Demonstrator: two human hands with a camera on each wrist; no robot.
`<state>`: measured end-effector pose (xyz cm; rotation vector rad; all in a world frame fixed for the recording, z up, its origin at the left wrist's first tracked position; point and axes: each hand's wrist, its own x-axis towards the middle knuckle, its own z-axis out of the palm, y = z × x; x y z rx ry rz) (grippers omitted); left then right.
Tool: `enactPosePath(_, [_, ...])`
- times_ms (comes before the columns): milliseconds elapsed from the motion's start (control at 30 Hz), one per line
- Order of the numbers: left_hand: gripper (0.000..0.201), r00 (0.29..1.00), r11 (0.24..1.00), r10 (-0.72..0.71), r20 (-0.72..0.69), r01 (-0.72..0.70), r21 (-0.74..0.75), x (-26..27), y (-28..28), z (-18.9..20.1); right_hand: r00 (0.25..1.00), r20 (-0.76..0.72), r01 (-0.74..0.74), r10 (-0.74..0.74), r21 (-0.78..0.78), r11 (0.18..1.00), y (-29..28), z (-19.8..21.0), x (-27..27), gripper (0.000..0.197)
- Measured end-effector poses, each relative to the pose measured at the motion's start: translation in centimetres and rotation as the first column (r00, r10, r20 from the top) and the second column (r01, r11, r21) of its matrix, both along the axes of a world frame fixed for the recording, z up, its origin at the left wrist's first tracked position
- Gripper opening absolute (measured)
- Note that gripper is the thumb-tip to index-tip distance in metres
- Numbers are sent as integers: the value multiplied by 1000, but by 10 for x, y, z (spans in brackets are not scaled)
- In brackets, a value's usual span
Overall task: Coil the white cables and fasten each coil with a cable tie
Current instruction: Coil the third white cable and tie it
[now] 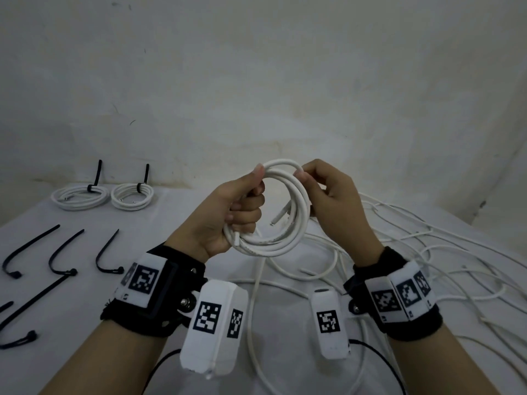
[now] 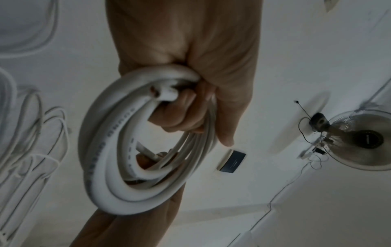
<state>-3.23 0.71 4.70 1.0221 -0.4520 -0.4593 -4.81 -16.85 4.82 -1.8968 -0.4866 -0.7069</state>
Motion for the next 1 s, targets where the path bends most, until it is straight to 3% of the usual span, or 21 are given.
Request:
enactPosePath(200, [42,997,995,77,17,-78,56,-1,-2,1,956,-133,-209,260,311,927,7,-5,-4,10])
enactPosePath(367, [40,977,974,205,64,-210,82,-1,-3,3,947,-152,-219,282,335,916,15,-5,-7,16])
enactPosePath(500, [42,949,949,310,52,-312,41,0,-3,5,966,-155,-152,207,309,939,23,-5,-8,20])
enactPosePath(700, [40,907,908,419,38,-418,-32,0,-2,7,988,113,105,-101,-29,994,39,-9,2,33])
enactPosePath(833, [39,913,915,404,61,-404,-19,1,-1,5,954,196,222,-226,43,974,45,-13,10,11])
enactPosePath(933, [39,890,897,415,189,-435,76,4,5,4,950,211,224,-230,50,973,41,-11,12,7])
enactPosePath(1000, [41,830,850,445,338,-510,133,6,12,4,946,232,223,-225,37,974,41,-9,12,5])
